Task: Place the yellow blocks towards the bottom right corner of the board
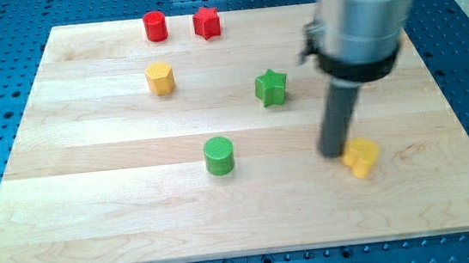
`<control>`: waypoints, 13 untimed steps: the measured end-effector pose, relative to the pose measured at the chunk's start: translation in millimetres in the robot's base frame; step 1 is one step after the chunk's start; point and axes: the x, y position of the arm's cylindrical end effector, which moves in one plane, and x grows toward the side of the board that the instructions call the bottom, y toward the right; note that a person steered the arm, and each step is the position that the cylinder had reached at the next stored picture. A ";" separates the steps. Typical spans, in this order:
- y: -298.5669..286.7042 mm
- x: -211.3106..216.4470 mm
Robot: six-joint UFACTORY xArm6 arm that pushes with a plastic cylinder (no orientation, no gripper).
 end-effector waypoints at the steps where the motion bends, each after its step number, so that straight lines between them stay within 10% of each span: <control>1: 28.4 16.3; 5: 46.5 27.8; 8: -147.2 -17.6; 10: -155.5 -20.1; 13: -304.4 -123.8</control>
